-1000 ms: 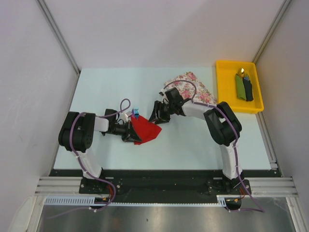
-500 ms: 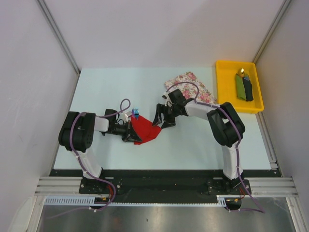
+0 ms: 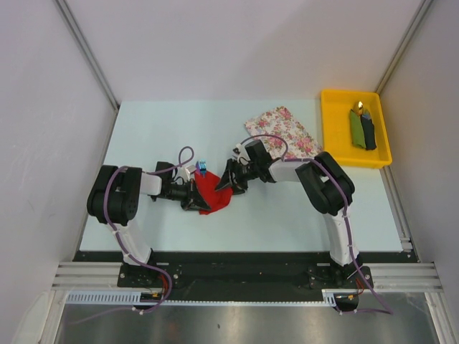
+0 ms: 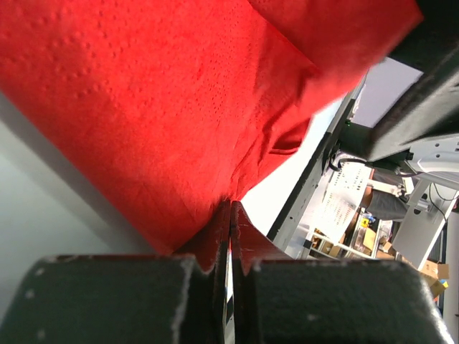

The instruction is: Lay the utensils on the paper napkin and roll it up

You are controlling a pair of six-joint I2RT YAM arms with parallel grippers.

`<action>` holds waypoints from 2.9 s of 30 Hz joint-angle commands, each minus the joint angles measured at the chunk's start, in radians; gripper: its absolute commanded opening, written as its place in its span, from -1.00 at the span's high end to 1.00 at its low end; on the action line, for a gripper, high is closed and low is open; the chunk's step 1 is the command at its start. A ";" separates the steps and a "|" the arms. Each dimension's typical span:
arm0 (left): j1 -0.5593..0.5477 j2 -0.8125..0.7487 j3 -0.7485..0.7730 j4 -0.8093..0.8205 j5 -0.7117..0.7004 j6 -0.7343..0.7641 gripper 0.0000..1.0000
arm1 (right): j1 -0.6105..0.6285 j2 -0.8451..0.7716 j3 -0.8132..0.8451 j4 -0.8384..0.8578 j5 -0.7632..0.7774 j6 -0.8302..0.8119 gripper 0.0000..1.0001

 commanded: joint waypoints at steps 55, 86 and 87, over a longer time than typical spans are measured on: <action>0.140 -0.129 0.049 0.097 -0.029 -0.057 0.99 | 0.080 0.177 0.222 -0.259 0.127 -0.134 0.98; 0.140 0.058 0.032 0.273 -0.037 -0.164 0.99 | 0.065 0.145 0.190 -0.112 0.046 -0.015 0.97; 0.138 0.066 0.032 0.267 -0.052 -0.155 0.99 | 0.063 0.135 0.185 -0.063 0.040 0.024 0.97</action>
